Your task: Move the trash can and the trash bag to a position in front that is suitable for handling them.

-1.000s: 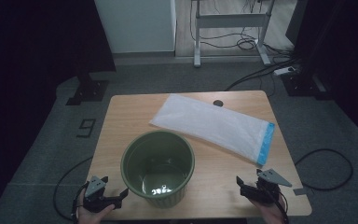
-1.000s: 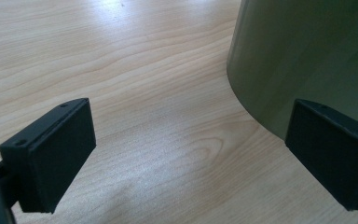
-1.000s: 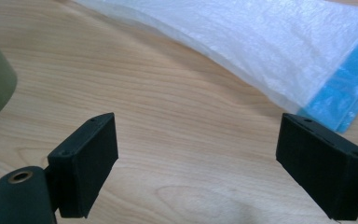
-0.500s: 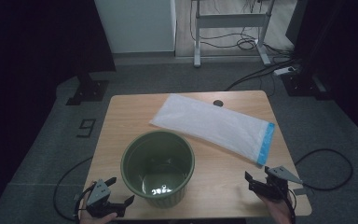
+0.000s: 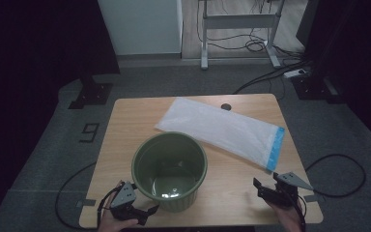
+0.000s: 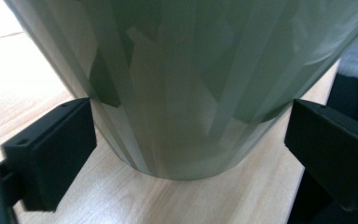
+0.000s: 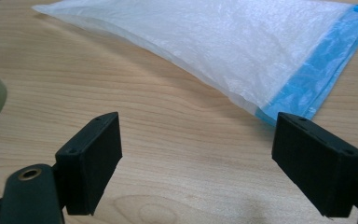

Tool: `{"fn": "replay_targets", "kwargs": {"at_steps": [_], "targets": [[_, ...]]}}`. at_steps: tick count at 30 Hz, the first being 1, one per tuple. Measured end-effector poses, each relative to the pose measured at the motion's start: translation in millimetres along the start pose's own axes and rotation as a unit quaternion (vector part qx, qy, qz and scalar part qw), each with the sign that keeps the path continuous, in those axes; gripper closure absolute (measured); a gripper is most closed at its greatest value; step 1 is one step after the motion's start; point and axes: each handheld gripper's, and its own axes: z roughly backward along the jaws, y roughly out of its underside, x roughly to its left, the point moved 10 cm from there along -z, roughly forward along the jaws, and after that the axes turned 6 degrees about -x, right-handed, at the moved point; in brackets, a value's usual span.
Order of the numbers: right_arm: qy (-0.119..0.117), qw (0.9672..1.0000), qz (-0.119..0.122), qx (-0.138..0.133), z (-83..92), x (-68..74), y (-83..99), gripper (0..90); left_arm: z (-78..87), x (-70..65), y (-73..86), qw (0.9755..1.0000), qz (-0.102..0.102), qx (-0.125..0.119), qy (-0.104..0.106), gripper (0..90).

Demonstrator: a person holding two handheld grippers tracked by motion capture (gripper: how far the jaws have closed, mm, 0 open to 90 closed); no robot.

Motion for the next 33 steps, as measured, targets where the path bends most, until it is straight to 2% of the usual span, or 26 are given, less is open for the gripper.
{"fn": "replay_targets", "kwargs": {"at_steps": [5,12,20,24,27,28,29,31,33], "targets": [[0.005,1.0,-0.001,0.004,-0.4,-1.6,2.1,15.4,-9.0,-2.0,-4.8,0.9999,-0.001,-0.004,0.009,2.7],[0.002,0.9999,0.007,0.011,0.0,0.9,6.6,16.2,-27.2,-2.2,-13.3,0.9996,-0.012,0.004,0.025,3.6],[0.006,0.9999,0.012,0.009,1.8,2.8,7.5,16.6,-44.5,-4.5,-21.7,0.9993,-0.019,0.01,0.032,3.8],[0.01,0.9998,0.015,0.011,4.3,1.1,10.0,16.8,-61.5,-5.3,-30.5,0.9991,-0.019,0.015,0.035,3.9],[0.013,0.9998,0.013,0.009,6.8,-1.3,10.1,17.0,-68.5,-3.2,-34.5,0.9995,-0.015,0.018,0.023,3.9],[0.014,0.9998,0.013,0.008,7.3,-1.7,9.7,17.0,-72.7,-1.7,-36.7,0.9998,-0.009,0.014,0.01,4.7],[0.015,0.9998,0.014,0.007,8.0,-2.3,9.5,17.0,-74.1,-1.8,-37.1,0.9999,-0.005,0.011,0.006,5.3],[0.015,0.9998,0.013,0.007,8.5,-2.8,9.6,17.0,-74.7,-1.7,-36.2,0.9999,-0.001,0.012,0.003,5.0],[0.021,0.9997,0.013,0.007,9.9,-5.5,10.1,17.0,-67.2,3.5,-32.6,0.9997,0.006,0.015,-0.02,5.9]]}}
